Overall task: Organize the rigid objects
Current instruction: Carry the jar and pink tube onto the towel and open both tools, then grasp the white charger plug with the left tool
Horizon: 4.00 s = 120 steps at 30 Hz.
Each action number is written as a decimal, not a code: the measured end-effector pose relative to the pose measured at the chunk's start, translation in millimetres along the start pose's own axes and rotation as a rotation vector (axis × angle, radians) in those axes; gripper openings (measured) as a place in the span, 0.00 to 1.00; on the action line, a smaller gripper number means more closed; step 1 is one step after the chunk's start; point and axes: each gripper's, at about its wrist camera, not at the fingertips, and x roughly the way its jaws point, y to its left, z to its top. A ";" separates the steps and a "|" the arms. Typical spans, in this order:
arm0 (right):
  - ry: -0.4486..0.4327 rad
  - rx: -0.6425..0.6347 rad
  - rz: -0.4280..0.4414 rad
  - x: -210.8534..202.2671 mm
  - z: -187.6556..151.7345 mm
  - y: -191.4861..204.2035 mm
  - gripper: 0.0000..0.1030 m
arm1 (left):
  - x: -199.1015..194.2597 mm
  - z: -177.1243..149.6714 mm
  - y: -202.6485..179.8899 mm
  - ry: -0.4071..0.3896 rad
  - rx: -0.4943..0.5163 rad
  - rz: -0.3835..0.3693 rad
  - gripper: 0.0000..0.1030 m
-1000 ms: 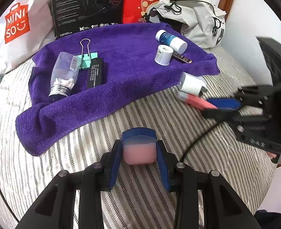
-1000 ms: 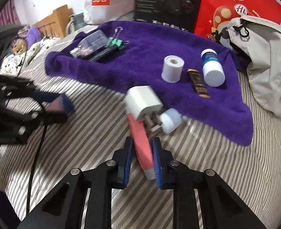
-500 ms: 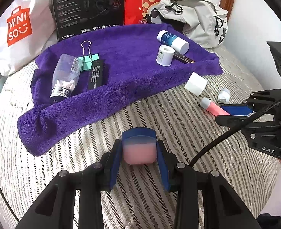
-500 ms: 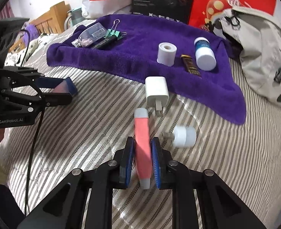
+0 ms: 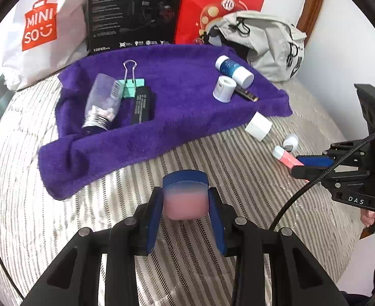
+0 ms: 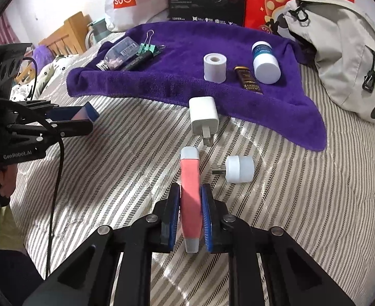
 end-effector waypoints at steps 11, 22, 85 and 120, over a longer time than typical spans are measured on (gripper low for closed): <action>-0.056 -0.021 0.051 -19.6 27.4 3.4 0.16 | -12.4 27.6 2.3 -0.034 0.009 0.004 0.33; -0.123 -0.033 0.049 -18.4 89.3 -15.8 0.16 | -2.2 55.2 17.1 -0.034 -0.011 0.024 0.33; -0.084 0.113 -0.029 -35.3 67.9 -63.7 0.35 | 82.8 117.5 3.3 -0.003 0.021 -0.002 0.33; -0.007 0.319 0.020 -51.0 -49.3 -114.1 0.41 | 58.9 77.7 -98.2 0.101 -0.020 -0.003 0.60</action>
